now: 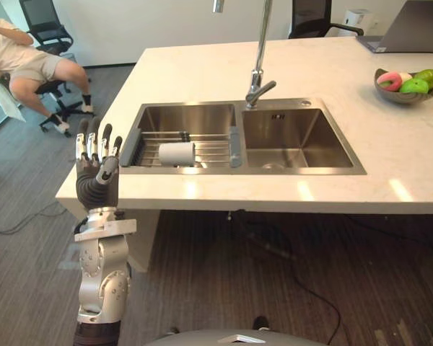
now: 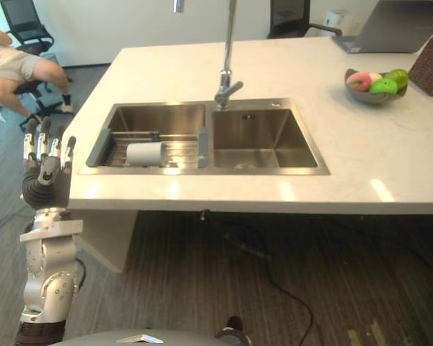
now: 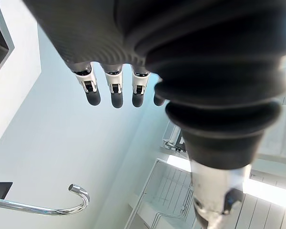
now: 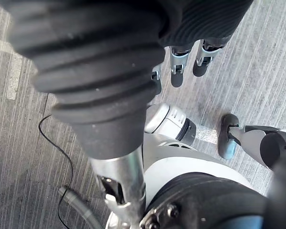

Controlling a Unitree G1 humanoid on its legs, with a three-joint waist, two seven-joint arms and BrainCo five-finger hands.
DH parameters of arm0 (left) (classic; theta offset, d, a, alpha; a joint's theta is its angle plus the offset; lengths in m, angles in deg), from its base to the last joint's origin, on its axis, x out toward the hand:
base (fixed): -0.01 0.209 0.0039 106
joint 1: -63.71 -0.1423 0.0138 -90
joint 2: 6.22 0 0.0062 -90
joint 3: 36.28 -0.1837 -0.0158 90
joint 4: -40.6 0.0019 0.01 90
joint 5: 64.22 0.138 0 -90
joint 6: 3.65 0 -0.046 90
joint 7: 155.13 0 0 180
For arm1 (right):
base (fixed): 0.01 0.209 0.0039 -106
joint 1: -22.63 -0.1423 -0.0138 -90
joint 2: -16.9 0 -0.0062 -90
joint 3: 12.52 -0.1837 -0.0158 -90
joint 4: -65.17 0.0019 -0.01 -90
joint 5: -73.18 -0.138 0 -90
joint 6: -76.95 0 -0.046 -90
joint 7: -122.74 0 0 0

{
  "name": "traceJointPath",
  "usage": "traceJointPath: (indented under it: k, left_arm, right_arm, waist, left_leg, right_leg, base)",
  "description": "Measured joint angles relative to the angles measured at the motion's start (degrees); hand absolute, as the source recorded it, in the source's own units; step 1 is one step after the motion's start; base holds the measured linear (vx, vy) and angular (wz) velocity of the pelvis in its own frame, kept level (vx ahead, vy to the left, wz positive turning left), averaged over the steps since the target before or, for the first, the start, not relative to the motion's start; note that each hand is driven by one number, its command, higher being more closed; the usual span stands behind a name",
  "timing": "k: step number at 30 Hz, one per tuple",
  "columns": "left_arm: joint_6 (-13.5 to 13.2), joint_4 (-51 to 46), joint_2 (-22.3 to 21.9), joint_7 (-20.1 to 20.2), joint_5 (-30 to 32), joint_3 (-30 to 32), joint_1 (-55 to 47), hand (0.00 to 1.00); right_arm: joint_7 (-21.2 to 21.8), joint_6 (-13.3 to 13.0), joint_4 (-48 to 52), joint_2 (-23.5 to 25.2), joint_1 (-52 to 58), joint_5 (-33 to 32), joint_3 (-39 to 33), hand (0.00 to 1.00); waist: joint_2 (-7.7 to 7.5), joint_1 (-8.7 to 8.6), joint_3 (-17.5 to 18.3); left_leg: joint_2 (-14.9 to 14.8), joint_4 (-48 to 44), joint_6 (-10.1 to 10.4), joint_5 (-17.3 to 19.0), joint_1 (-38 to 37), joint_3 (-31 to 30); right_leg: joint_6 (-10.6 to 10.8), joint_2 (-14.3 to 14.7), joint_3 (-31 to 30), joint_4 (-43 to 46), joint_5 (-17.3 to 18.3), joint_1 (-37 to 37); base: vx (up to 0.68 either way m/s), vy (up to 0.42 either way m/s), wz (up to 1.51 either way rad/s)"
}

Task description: Walk over to the sink, pick up the cup, carry it to the dishwasher, place the cup inside the dishwasher, then close the dishwasher door

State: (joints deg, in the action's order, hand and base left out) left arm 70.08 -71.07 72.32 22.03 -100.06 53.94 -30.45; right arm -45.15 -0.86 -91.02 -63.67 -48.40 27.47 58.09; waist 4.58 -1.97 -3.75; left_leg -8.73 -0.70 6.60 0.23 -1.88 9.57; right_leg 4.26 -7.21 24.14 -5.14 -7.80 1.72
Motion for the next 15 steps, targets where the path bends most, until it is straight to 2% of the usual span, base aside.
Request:
traceJointPath:
  k: [5, 7, 10, 13, 14, 15]
  left_arm:
    - [-0.09, 1.22, 0.05, 0.21, -0.01, 0.0, -0.02, 0.0]
    - [0.17, 6.97, -0.07, 1.36, -0.08, -0.67, -0.02, 0.0]
    - [1.7, 10.69, -0.07, 1.92, -0.13, -1.72, 0.0, 0.0]
    - [4.34, 13.64, -0.07, 2.21, -0.43, -4.23, 1.87, 0.0]
    - [5.29, 13.92, -0.06, 2.22, -0.1, -5.13, 2.99, 0.0]
    - [6.29, 13.94, -0.25, 2.19, 0.09, -5.65, 4.85, 0.0]
  right_arm:
    - [-0.01, 0.0, 0.27, -0.01, -0.35, 0.01, -0.03, 0.0]
    - [-0.07, -0.26, 0.66, -0.19, -0.85, 0.73, 0.12, 0.0]
    - [-0.3, -1.34, 2.43, -0.67, -0.92, 1.09, 0.17, 0.0]
    - [-1.16, -3.42, 3.41, -0.81, -1.29, 1.1, -0.69, 0.0]
    - [-1.9, -4.59, 4.37, -0.67, -1.13, 1.8, -1.67, 0.0]
    - [-2.73, -6.35, 4.72, -0.69, -1.35, 3.49, -1.98, 0.0]
  waist:
    - [0.04, -0.16, -1.01]
    - [-0.04, -0.52, -1.25]
    - [0.13, -1.52, -1.37]
    - [0.74, -2.91, -1.26]
    - [0.48, -3.15, -1.41]
    - [1.05, -3.17, -1.24]
  left_leg:
    - [-0.19, -0.16, 0.07, 0.41, -1.02, 0.06]
    - [-0.84, -0.57, 0.23, 1.21, -2.46, 0.53]
    - [-1.44, -1.32, 0.26, 2.28, -3.12, 1.11]
    - [-1.81, -1.36, -0.07, 2.67, -4.05, 1.21]
    - [-1.83, -1.36, -0.47, 2.77, -4.46, 1.18]
    - [-1.78, -1.63, -1.15, 3.19, -4.67, 1.21]
  right_leg:
    - [0.17, 0.25, -0.15, -0.01, 0.44, 1.02]
    - [0.1, 0.91, -0.52, 0.0, 1.09, 2.52]
    - [-0.07, 1.62, -1.29, 0.02, 1.58, 3.4]
    - [-0.09, 2.12, -1.48, 0.42, 2.27, 4.43]
    - [0.03, 2.2, -1.49, 0.45, 2.6, 4.85]
    - [0.66, 1.82, -1.7, 1.98, 3.44, 4.66]
  base:
    - [0.0, 0.0, -0.01]
    - [0.02, -0.009, -0.09]
    - [0.04, -0.012, -0.14]
    - [0.08, 0.004, -0.06]
    - [0.08, 0.019, 0.02]
    - [0.08, 0.03, 0.02]
